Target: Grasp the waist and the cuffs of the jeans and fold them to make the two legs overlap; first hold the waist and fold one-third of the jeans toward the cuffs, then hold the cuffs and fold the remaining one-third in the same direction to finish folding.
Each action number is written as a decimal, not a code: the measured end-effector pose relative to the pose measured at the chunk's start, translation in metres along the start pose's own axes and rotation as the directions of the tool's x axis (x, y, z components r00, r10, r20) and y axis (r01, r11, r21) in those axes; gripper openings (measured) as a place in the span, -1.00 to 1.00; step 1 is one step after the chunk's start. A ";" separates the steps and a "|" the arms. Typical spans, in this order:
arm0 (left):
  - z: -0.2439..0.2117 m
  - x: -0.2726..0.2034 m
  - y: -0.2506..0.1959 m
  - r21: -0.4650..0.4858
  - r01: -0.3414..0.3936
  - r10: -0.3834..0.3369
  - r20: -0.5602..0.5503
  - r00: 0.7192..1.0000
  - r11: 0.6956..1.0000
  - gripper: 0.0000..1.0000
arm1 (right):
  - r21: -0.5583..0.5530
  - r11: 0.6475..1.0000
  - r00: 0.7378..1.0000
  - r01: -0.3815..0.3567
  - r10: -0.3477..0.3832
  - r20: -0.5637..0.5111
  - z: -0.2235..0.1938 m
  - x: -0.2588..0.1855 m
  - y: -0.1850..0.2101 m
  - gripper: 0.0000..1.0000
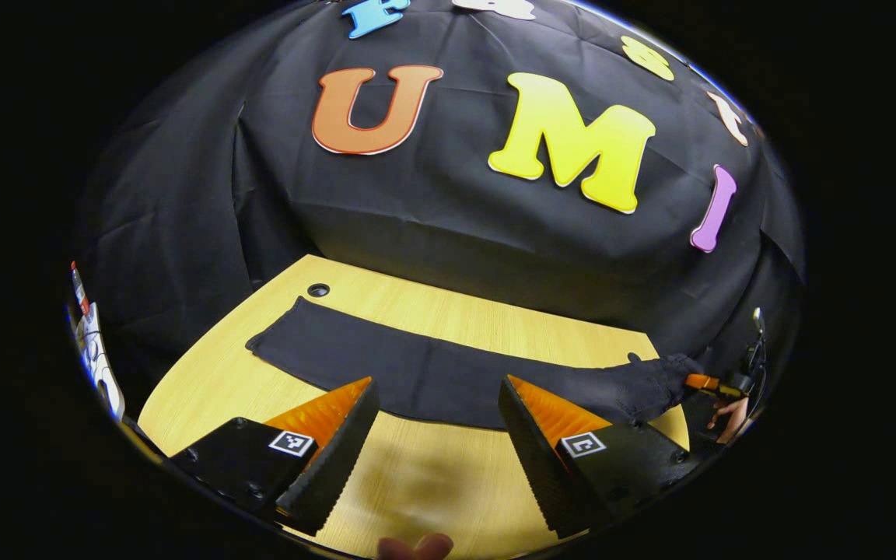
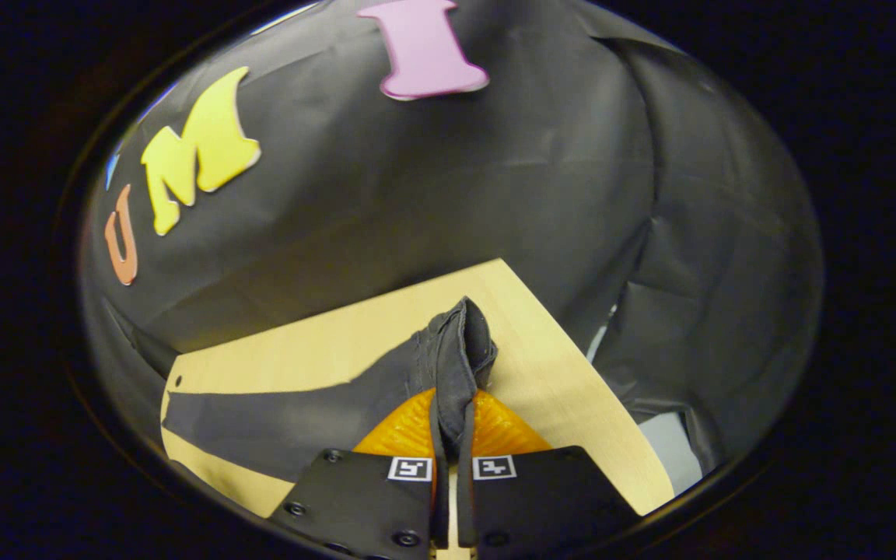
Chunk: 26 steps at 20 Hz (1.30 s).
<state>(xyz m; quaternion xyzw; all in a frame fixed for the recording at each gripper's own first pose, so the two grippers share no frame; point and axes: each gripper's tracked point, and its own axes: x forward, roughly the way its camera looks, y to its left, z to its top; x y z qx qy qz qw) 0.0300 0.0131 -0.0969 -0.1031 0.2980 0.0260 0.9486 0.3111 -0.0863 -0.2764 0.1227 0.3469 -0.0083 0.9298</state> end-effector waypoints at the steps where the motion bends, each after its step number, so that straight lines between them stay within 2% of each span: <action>1: 0.003 0.000 0.009 -0.005 -0.004 0.004 0.017 1.000 1.000 0.98 | -0.029 0.999 1.000 -0.026 0.026 0.017 0.015 -0.009 0.027 -0.91; 4: 0.015 -0.001 0.035 -0.005 -0.023 0.023 0.075 0.997 1.000 0.98 | -0.124 0.987 0.993 -0.106 0.112 0.044 0.037 -0.034 0.123 -0.91; 7: 0.031 -0.008 0.071 0.006 -0.067 0.065 0.140 0.988 0.998 0.99 | -0.176 0.964 0.978 -0.200 0.207 0.024 0.029 -0.044 0.224 -0.91; 8: 0.036 -0.011 0.086 0.011 -0.088 0.085 0.161 0.983 0.996 0.99 | -0.193 0.955 0.973 -0.224 0.231 0.017 0.019 -0.043 0.256 -0.98; 11: 0.040 -0.021 0.127 -0.018 -0.130 0.131 0.180 0.975 0.991 0.98 | -0.252 0.919 0.952 -0.303 0.305 -0.033 -0.021 -0.043 0.347 -0.91; 12: 0.038 -0.026 0.139 -0.042 -0.142 0.148 0.179 0.973 0.989 0.98 | -0.277 0.905 0.945 -0.324 0.321 -0.058 -0.040 -0.037 0.372 -0.98; 15: 0.030 -0.036 0.176 -0.100 -0.185 0.201 0.179 0.963 0.978 0.99 | -0.318 0.874 0.930 -0.367 0.331 -0.163 -0.112 -0.007 0.434 -0.92; 20: 0.023 -0.047 0.227 -0.152 -0.259 0.283 0.168 0.944 0.954 0.99 | -0.392 0.855 0.928 -0.339 0.235 -0.291 -0.215 0.054 0.464 -0.92; 24: 0.016 -0.045 0.246 -0.175 -0.286 0.312 0.151 0.938 0.942 0.99 | -0.490 0.817 0.943 -0.305 0.186 -0.277 -0.241 0.073 0.473 -0.91; 26: 0.011 -0.040 0.250 -0.180 -0.290 0.316 0.136 0.939 0.940 0.99 | -0.480 0.807 0.929 -0.344 0.219 -0.298 -0.242 0.067 0.481 -0.69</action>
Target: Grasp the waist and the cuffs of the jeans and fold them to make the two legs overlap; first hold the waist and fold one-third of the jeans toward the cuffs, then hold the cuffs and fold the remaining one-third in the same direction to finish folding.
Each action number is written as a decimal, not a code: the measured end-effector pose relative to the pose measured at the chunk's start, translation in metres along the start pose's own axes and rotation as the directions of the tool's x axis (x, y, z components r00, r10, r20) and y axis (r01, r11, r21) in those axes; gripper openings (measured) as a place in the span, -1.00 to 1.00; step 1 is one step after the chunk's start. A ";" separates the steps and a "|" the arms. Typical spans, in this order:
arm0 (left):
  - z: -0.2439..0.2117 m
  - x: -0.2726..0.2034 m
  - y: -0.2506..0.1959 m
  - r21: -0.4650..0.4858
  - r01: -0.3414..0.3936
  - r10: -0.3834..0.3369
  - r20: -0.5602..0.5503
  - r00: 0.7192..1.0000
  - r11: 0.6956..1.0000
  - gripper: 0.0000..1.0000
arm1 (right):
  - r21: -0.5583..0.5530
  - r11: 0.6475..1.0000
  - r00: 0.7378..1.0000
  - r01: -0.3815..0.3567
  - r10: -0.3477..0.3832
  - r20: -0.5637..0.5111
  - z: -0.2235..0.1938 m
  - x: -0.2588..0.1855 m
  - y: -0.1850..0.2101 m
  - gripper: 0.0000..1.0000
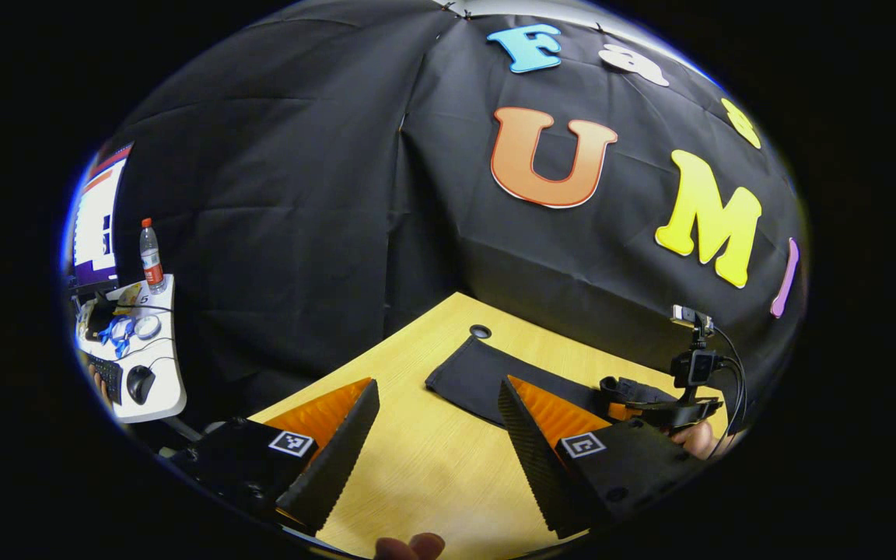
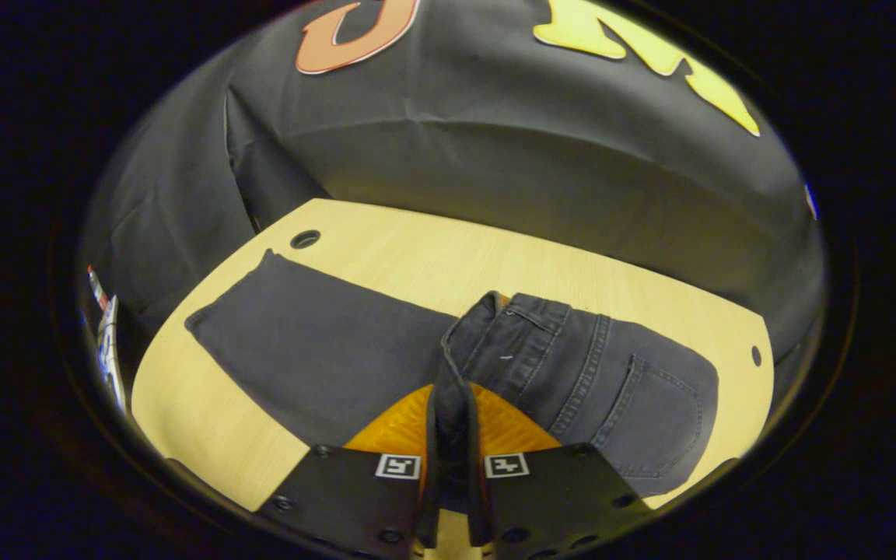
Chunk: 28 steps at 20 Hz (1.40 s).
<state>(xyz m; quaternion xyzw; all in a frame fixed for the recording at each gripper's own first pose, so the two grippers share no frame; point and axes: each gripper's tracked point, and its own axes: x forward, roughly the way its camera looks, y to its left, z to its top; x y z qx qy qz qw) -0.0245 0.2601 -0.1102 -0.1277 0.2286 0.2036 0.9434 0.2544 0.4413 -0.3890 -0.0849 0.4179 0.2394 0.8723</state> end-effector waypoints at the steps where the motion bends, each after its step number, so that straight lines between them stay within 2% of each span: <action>1: -0.002 0.004 -0.001 -0.004 0.004 -0.004 -0.010 1.000 1.000 0.99 | 0.019 0.998 0.999 -0.054 0.054 0.005 0.005 -0.003 0.013 -0.64; 5: -0.010 0.021 -0.007 -0.028 0.012 -0.014 -0.055 0.998 1.000 0.99 | -0.006 0.995 0.992 -0.103 0.104 0.066 0.019 -0.036 0.025 0.79; 6: -0.013 0.025 -0.007 -0.034 0.011 -0.013 -0.063 0.998 0.999 0.98 | -0.013 0.993 0.990 -0.117 0.118 0.073 0.021 -0.048 0.028 0.70; 8: -0.014 0.035 -0.008 -0.053 0.008 -0.012 -0.081 0.997 0.999 1.00 | -0.028 0.991 0.986 -0.133 0.135 0.094 0.024 -0.078 0.023 0.70; 9: -0.015 0.041 -0.007 -0.067 0.007 -0.013 -0.091 0.996 0.998 1.00 | -0.039 0.990 0.984 -0.137 0.141 0.108 0.025 -0.095 0.017 0.79; 10: -0.017 0.048 -0.006 -0.085 0.002 -0.011 -0.105 0.994 0.996 0.98 | -0.051 0.989 0.983 -0.137 0.142 0.120 0.023 -0.108 0.010 0.79; 11: -0.019 0.056 -0.001 -0.094 -0.019 0.008 -0.117 0.993 0.995 0.98 | -0.063 0.989 0.981 -0.135 0.142 0.129 0.020 -0.124 0.002 0.69; 12: -0.023 0.068 0.003 -0.111 -0.026 0.010 -0.145 0.989 0.994 1.00 | -0.076 0.989 0.981 -0.130 0.140 0.135 0.015 -0.138 -0.007 0.70; 13: -0.029 0.079 0.002 -0.143 -0.024 -0.001 -0.176 0.984 0.989 0.98 | -0.088 0.989 0.981 -0.122 0.134 0.138 0.010 -0.152 -0.017 0.79; 15: -0.039 0.107 -0.003 -0.231 -0.018 -0.040 -0.244 0.969 0.973 0.99 | -0.090 0.989 0.983 -0.116 0.127 0.134 -0.004 -0.176 -0.036 0.79; 17: -0.050 0.129 -0.012 -0.361 -0.028 -0.096 -0.321 0.942 0.932 0.99 | -0.074 0.992 0.984 -0.098 0.108 0.140 -0.012 -0.195 -0.057 0.79; 18: -0.055 0.139 -0.017 -0.443 -0.044 -0.133 -0.360 0.924 0.895 1.00 | -0.064 0.995 0.986 -0.079 0.088 0.142 -0.017 -0.204 -0.070 0.79; 19: -0.062 0.146 -0.025 -0.513 -0.077 -0.162 -0.406 0.899 0.855 0.99 | -0.050 0.997 0.987 -0.060 0.067 0.143 -0.020 -0.211 -0.083 0.69; 20: -0.066 0.155 -0.030 -0.568 -0.117 -0.185 -0.446 0.876 0.815 0.98 | -0.025 0.999 0.989 -0.044 0.047 0.142 -0.025 -0.217 -0.094 0.79; 21: -0.066 0.163 -0.035 -0.606 -0.137 -0.210 -0.466 0.860 0.784 0.99 | -0.002 1.000 0.990 -0.023 0.023 0.140 -0.029 -0.222 -0.106 0.69; 22: -0.064 0.171 -0.032 -0.627 -0.162 -0.218 -0.484 0.847 0.762 1.00 | 0.020 1.000 0.991 0.001 -0.004 0.137 -0.034 -0.226 -0.121 0.79; 25: -0.069 0.188 -0.032 -0.648 -0.259 -0.211 -0.555 0.805 0.716 1.00 | 0.103 0.993 0.992 0.052 -0.063 0.109 -0.051 -0.236 -0.156 0.69; 27: -0.077 0.195 -0.028 -0.635 -0.328 -0.194 -0.610 0.768 0.699 0.99 | 0.175 0.982 0.993 0.073 -0.088 0.080 -0.064 -0.241 -0.176 0.70; 28: -0.075 0.203 -0.032 -0.658 -0.343 -0.212 -0.614 0.760 0.671 0.99 | 0.198 0.976 0.992 0.087 -0.103 0.071 -0.073 -0.248 -0.186 0.80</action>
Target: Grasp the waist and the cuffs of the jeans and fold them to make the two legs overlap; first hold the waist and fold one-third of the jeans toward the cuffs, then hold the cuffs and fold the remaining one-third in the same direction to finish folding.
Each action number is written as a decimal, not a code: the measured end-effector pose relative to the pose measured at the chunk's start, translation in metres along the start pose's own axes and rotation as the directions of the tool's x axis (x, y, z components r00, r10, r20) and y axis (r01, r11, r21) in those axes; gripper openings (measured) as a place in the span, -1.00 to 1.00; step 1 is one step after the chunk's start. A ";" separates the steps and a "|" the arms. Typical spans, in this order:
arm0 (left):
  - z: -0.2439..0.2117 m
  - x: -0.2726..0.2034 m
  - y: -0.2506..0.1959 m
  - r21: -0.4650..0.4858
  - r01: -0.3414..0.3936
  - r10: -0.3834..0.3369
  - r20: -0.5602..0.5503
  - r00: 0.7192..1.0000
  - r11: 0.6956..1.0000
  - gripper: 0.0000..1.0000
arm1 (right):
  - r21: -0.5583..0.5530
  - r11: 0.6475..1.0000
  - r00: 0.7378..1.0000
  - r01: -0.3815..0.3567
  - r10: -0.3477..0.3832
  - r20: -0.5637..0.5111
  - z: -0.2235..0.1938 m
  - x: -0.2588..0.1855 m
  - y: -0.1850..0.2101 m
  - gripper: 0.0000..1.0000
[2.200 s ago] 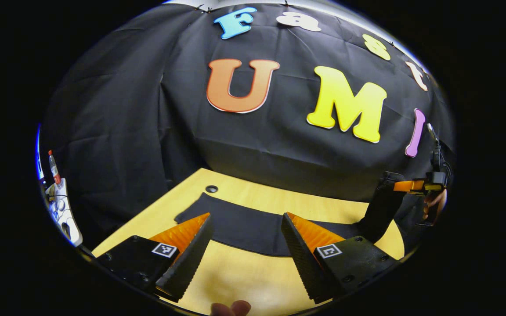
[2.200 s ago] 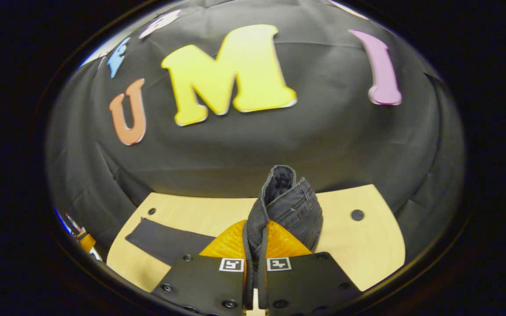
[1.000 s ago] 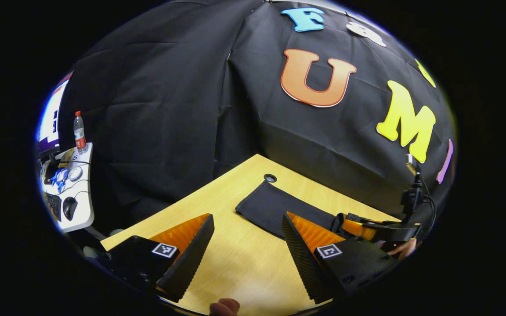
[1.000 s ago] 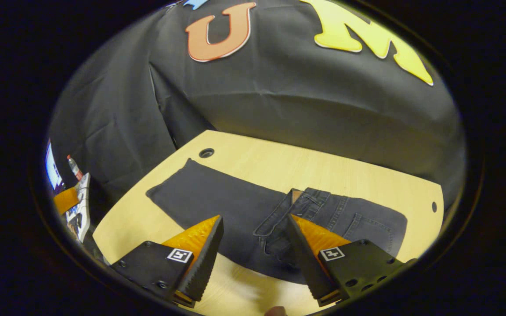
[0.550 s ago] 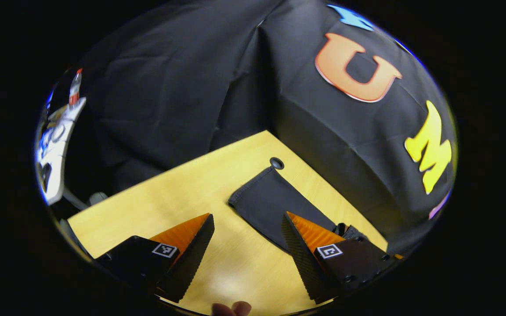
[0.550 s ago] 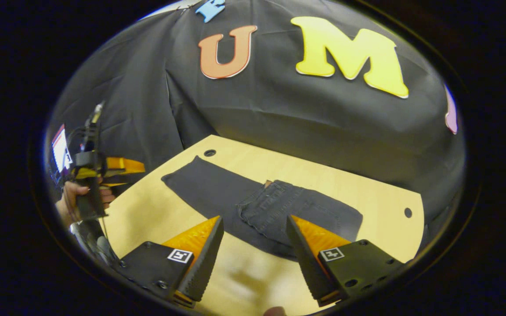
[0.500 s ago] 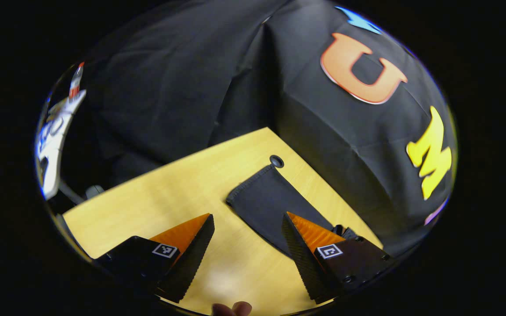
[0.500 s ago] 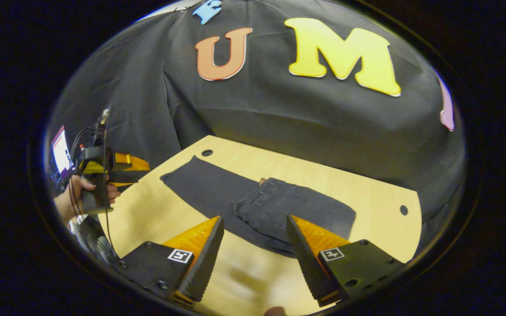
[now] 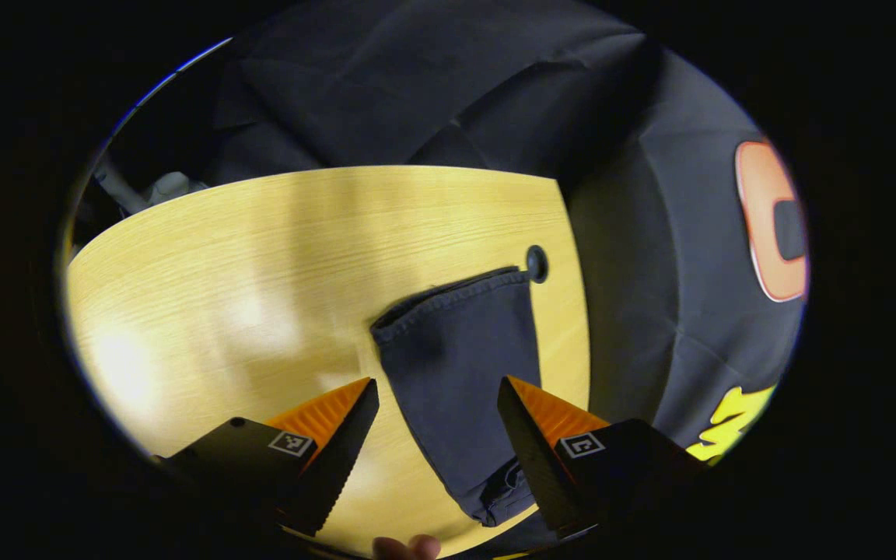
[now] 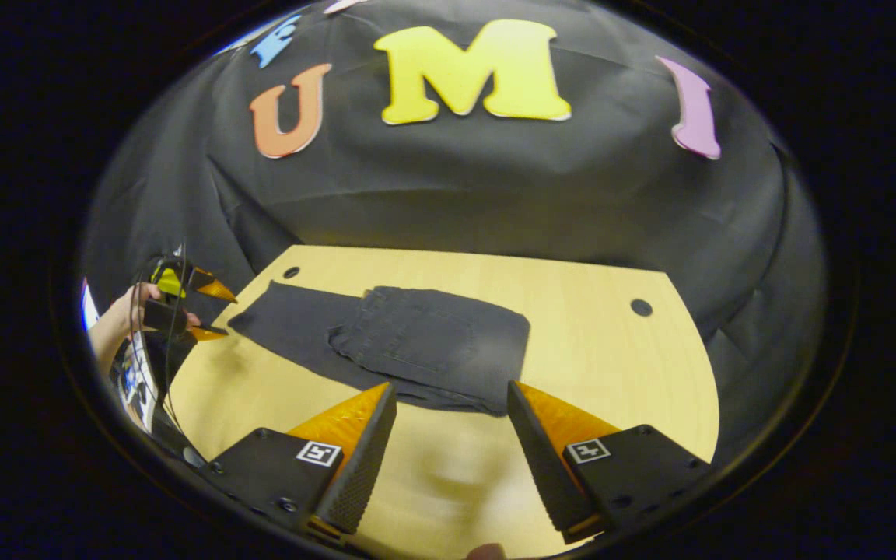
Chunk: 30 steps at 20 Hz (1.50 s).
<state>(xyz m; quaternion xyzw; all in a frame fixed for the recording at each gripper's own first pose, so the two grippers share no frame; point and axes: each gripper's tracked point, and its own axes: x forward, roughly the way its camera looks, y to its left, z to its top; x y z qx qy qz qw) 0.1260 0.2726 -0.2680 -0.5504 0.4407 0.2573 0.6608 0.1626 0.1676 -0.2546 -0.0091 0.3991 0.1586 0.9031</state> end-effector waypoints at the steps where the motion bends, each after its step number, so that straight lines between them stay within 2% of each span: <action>1: 0.003 0.004 -0.006 -0.027 0.006 -0.007 -0.008 1.000 1.000 0.99 | 0.013 1.000 1.000 0.017 -0.017 -0.007 -0.004 0.000 -0.009 0.80; 2: 0.006 0.012 -0.007 -0.032 -0.010 0.010 -0.013 1.000 0.999 0.98 | 0.024 0.999 0.999 0.033 -0.033 -0.017 -0.009 -0.001 -0.017 0.79; 3: 0.008 0.018 -0.002 -0.034 -0.049 0.048 -0.018 0.999 0.998 1.00 | 0.034 0.999 0.999 0.041 -0.040 -0.027 -0.012 -0.001 -0.024 0.69; 6: 0.005 0.026 0.006 -0.051 -0.117 0.115 -0.036 0.993 0.992 1.00 | 0.064 0.996 0.997 0.065 -0.062 -0.049 -0.017 -0.004 -0.038 0.89; 8: 0.004 0.032 0.011 -0.041 -0.148 0.147 -0.035 0.989 0.988 0.98 | 0.084 0.994 0.996 0.072 -0.068 -0.057 -0.019 -0.002 -0.045 0.74; 9: 0.004 0.035 0.016 -0.040 -0.176 0.175 -0.037 0.984 0.984 0.98 | 0.095 0.993 0.996 0.072 -0.066 -0.067 -0.020 0.000 -0.047 0.79; 10: 0.008 0.038 0.016 -0.046 -0.177 0.175 -0.032 0.984 0.983 0.98 | 0.103 0.992 0.995 0.073 -0.065 -0.077 -0.023 0.001 -0.049 0.70; 11: 0.011 0.041 0.015 -0.048 -0.181 0.179 -0.029 0.983 0.982 0.98 | 0.108 0.992 0.995 0.072 -0.063 -0.081 -0.022 0.002 -0.049 0.70; 12: 0.013 0.045 0.014 -0.051 -0.182 0.181 -0.031 0.983 0.982 0.98 | 0.105 0.992 0.995 0.070 -0.062 -0.080 -0.021 0.003 -0.049 0.79; 13: 0.014 0.044 0.011 -0.055 -0.188 0.187 -0.032 0.982 0.981 0.98 | 0.100 0.993 0.995 0.069 -0.062 -0.078 -0.021 0.004 -0.049 0.70; 14: 0.014 0.049 0.009 -0.061 -0.190 0.188 -0.036 0.981 0.980 1.00 | 0.096 0.993 0.995 0.068 -0.061 -0.078 -0.021 0.004 -0.049 0.80; 15: 0.015 0.050 0.010 -0.065 -0.207 0.204 -0.043 0.978 0.976 0.98 | 0.098 0.993 0.995 0.069 -0.061 -0.082 -0.018 0.013 -0.051 0.80; 16: 0.015 0.052 0.011 -0.072 -0.226 0.222 -0.056 0.973 0.971 0.98 | 0.104 0.992 0.994 0.071 -0.062 -0.091 -0.021 0.014 -0.054 0.70; 18: 0.016 0.052 0.012 -0.086 -0.264 0.256 -0.088 0.963 0.961 0.97 | 0.135 0.988 0.993 0.072 -0.058 -0.106 -0.026 0.015 -0.057 0.70; 19: 0.019 0.051 0.017 -0.094 -0.290 0.282 -0.091 0.955 0.953 0.96 | 0.150 0.986 0.992 0.074 -0.057 -0.114 -0.029 0.017 -0.058 0.80; 20: 0.017 0.052 0.025 -0.102 -0.315 0.306 -0.089 0.948 0.944 0.90 | 0.165 0.983 0.991 0.075 -0.056 -0.119 -0.032 0.018 -0.059 0.70; 21: 0.018 0.053 0.029 -0.116 -0.326 0.318 -0.086 0.944 0.938 0.70 | 0.175 0.981 0.991 0.078 -0.057 -0.121 -0.033 0.018 -0.060 0.80; 22: 0.017 0.053 0.029 -0.135 -0.330 0.322 -0.084 0.943 0.934 0.51 | 0.185 0.980 0.991 0.079 -0.056 -0.125 -0.035 0.019 -0.060 0.79; 23: 0.017 0.056 0.029 -0.156 -0.328 0.318 -0.083 0.944 0.932 0.03 | 0.198 0.977 0.990 0.075 -0.050 -0.131 -0.037 0.019 -0.060 0.80; 24: 0.017 0.055 0.029 -0.172 -0.322 0.312 -0.082 0.947 0.931 -0.23 | 0.209 0.975 0.989 0.074 -0.045 -0.139 -0.042 0.019 -0.060 0.80; 25: 0.017 0.056 0.028 -0.182 -0.310 0.300 -0.080 0.951 0.933 -0.05 | 0.219 0.973 0.989 0.076 -0.045 -0.143 -0.045 0.017 -0.061 0.80; 26: 0.017 0.055 0.026 -0.199 -0.285 0.275 -0.077 0.958 0.937 -0.27 | 0.225 0.971 0.988 0.081 -0.049 -0.146 -0.048 0.016 -0.062 0.89; 28: 0.019 0.056 0.020 -0.231 -0.218 0.212 -0.052 0.976 0.948 -0.55 | 0.238 0.967 0.986 0.095 -0.059 -0.153 -0.054 0.013 -0.066 0.80; 29: 0.018 0.057 0.016 -0.211 -0.185 0.180 -0.039 0.983 0.960 -0.69 | 0.244 0.965 0.986 0.097 -0.059 -0.157 -0.056 0.011 -0.067 0.75; 30: 0.017 0.056 0.016 -0.174 -0.156 0.154 -0.026 0.988 0.972 -0.74 | 0.248 0.964 0.986 0.099 -0.061 -0.157 -0.064 -0.001 -0.064 0.70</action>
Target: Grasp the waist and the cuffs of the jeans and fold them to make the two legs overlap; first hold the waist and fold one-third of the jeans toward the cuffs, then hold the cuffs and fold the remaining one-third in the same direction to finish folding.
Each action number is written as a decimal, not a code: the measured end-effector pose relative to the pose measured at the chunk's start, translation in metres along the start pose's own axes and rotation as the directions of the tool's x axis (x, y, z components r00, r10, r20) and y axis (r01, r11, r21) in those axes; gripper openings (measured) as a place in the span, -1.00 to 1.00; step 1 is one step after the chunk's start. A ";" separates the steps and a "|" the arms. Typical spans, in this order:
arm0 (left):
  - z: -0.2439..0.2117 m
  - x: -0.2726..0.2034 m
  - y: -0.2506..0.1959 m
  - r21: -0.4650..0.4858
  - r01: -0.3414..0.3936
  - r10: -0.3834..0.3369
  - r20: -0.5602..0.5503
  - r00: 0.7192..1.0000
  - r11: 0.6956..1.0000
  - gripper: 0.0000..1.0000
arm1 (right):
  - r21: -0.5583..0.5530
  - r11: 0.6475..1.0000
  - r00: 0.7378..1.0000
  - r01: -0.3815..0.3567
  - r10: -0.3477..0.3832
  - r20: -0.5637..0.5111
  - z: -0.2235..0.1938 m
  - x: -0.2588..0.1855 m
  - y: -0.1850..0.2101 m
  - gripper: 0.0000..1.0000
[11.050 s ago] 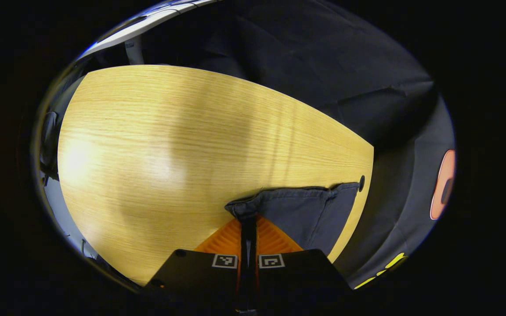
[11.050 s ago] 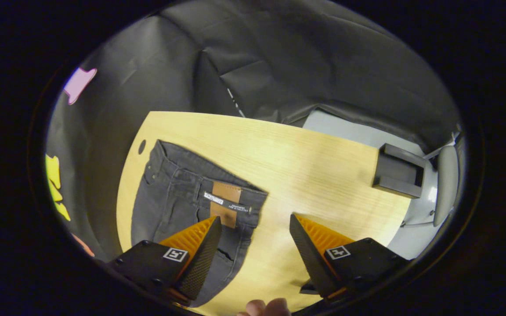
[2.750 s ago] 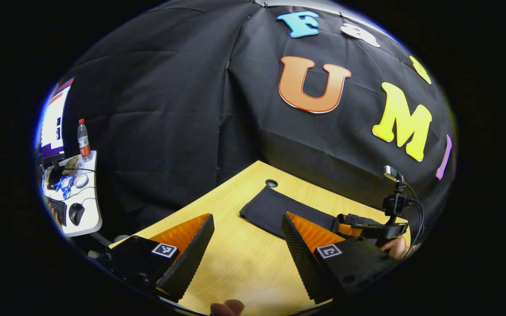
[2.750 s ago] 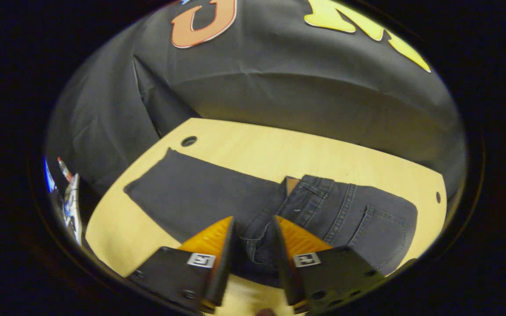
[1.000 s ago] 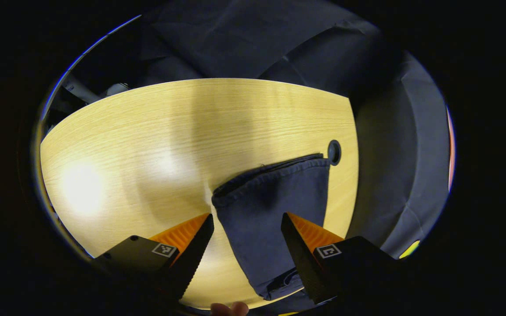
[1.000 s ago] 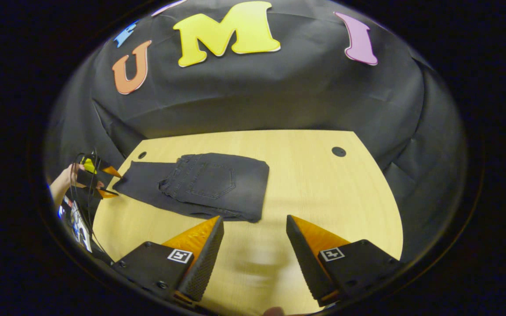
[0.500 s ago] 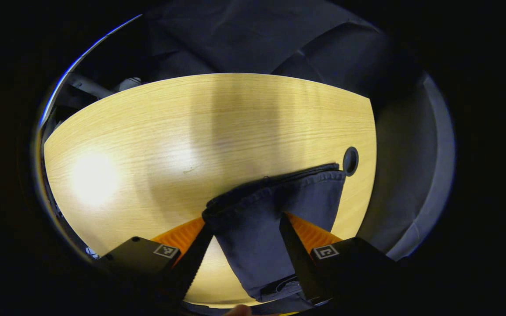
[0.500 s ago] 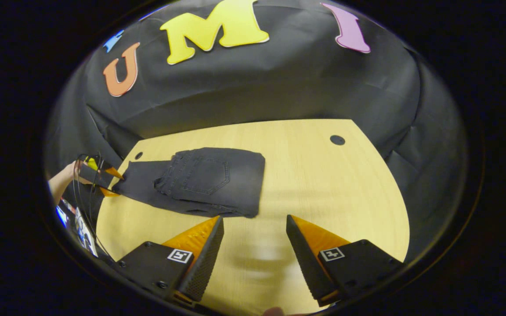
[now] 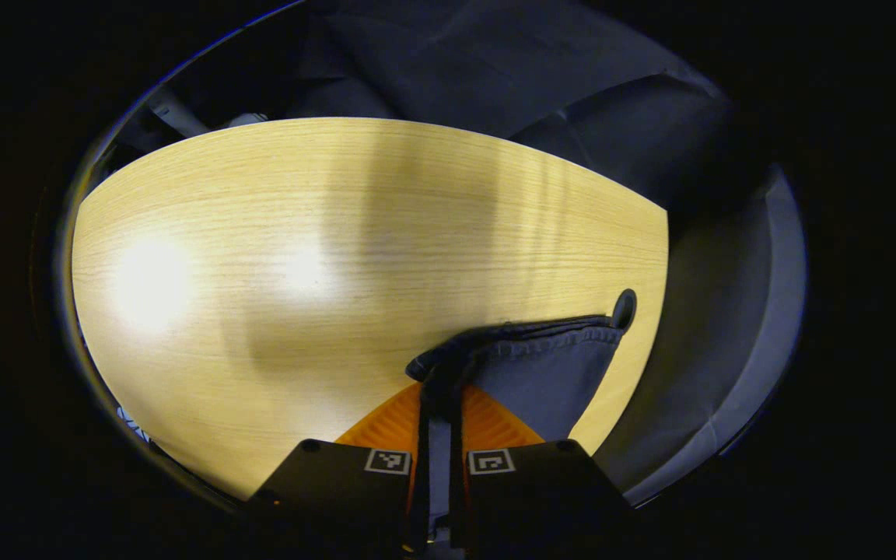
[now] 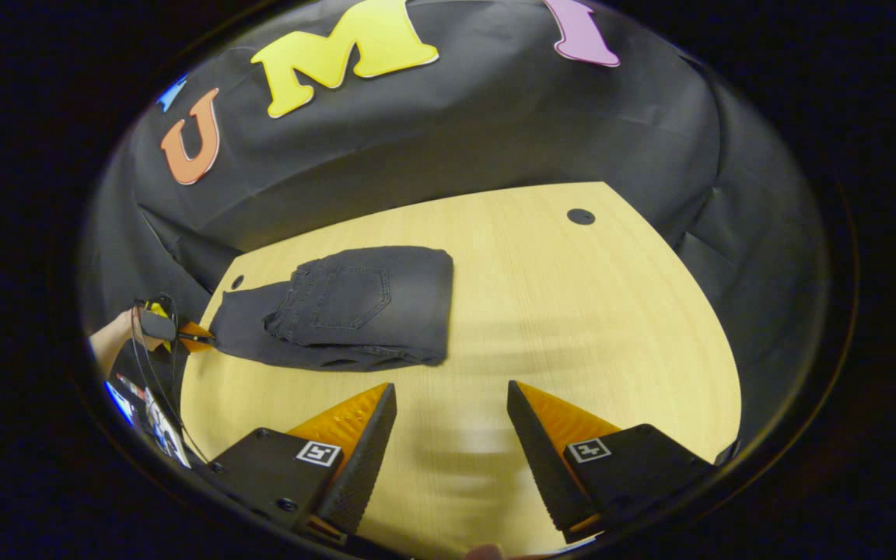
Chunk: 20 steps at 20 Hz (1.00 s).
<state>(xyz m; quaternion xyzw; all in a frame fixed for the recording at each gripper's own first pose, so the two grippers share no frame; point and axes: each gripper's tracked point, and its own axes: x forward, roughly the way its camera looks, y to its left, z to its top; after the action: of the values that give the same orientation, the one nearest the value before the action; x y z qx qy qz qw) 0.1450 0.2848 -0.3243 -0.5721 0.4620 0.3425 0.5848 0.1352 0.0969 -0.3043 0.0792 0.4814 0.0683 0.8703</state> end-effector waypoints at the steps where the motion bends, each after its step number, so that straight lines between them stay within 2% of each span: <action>1: 0.001 -0.004 -0.002 0.039 0.017 -0.018 0.012 1.000 0.999 -0.80 | -0.003 1.000 1.000 0.004 -0.004 0.000 -0.001 -0.002 -0.002 0.70; 2: 0.001 -0.009 -0.005 0.079 0.029 -0.031 0.023 0.999 0.996 -0.82 | -0.006 1.000 1.000 0.010 -0.010 0.004 -0.002 -0.005 -0.005 0.80; 5: -0.002 -0.031 -0.025 0.215 0.079 -0.092 0.052 0.994 0.973 -0.88 | -0.021 0.999 0.999 0.035 -0.034 0.031 0.000 -0.012 -0.011 0.80; 6: -0.004 -0.042 -0.034 0.260 0.104 -0.124 0.060 0.990 0.960 -0.88 | -0.025 0.998 0.997 0.049 -0.048 0.052 0.003 -0.016 -0.013 0.69; 7: -0.008 -0.054 -0.046 0.298 0.139 -0.164 0.062 0.984 0.945 -0.89 | -0.027 0.998 0.995 0.060 -0.058 0.078 0.008 -0.020 -0.014 0.70; 8: -0.013 -0.066 -0.059 0.334 0.167 -0.199 0.065 0.978 0.928 -0.89 | -0.031 0.997 0.992 0.076 -0.072 0.106 0.013 -0.026 -0.015 0.80; 9: -0.018 -0.080 -0.072 0.373 0.190 -0.232 0.070 0.970 0.908 -0.89 | -0.035 0.995 0.987 0.092 -0.086 0.136 0.018 -0.031 -0.016 0.75; 10: -0.030 -0.088 -0.074 0.422 0.203 -0.259 0.078 0.963 0.884 -0.89 | -0.040 0.993 0.982 0.107 -0.099 0.162 0.022 -0.036 -0.018 0.91; 11: -0.031 -0.101 -0.077 0.482 0.207 -0.284 0.092 0.954 0.851 -0.89 | -0.045 0.992 0.977 0.117 -0.107 0.183 0.025 -0.042 -0.020 0.84; 13: -0.059 -0.125 -0.105 0.622 0.200 -0.342 0.116 0.933 0.757 -0.90 | -0.050 0.992 0.973 0.120 -0.107 0.207 0.027 -0.052 -0.019 0.92; 14: -0.071 -0.137 -0.114 0.685 0.195 -0.374 0.121 0.919 0.702 -0.90 | -0.052 0.992 0.973 0.118 -0.105 0.208 0.025 -0.056 -0.020 0.86; 15: -0.088 -0.150 -0.124 0.739 0.194 -0.408 0.118 0.905 0.646 -0.90 | -0.051 0.992 0.972 0.117 -0.104 0.212 0.024 -0.061 -0.022 0.92; 16: -0.107 -0.162 -0.134 0.784 0.196 -0.441 0.109 0.891 0.590 -0.89 | -0.052 0.992 0.970 0.119 -0.105 0.218 0.022 -0.066 -0.023 0.86; 17: -0.126 -0.174 -0.143 0.824 0.196 -0.473 0.097 0.876 0.532 -0.89 | -0.053 0.991 0.968 0.124 -0.109 0.227 0.022 -0.070 -0.026 0.92; 19: -0.169 -0.192 -0.158 0.893 0.188 -0.534 0.067 0.843 0.409 -0.89 | -0.053 0.989 0.963 0.135 -0.119 0.241 0.020 -0.082 -0.035 0.86; 20: -0.193 -0.198 -0.164 0.917 0.188 -0.560 0.045 0.827 0.351 -0.89 | -0.049 0.989 0.961 0.140 -0.124 0.248 0.019 -0.088 -0.039 0.92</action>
<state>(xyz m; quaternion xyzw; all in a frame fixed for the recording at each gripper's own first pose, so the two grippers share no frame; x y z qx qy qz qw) 0.2015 0.1016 -0.0661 -0.2016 0.3106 0.0007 0.9289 0.1072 0.0402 -0.2296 0.0261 0.3720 0.0158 0.9277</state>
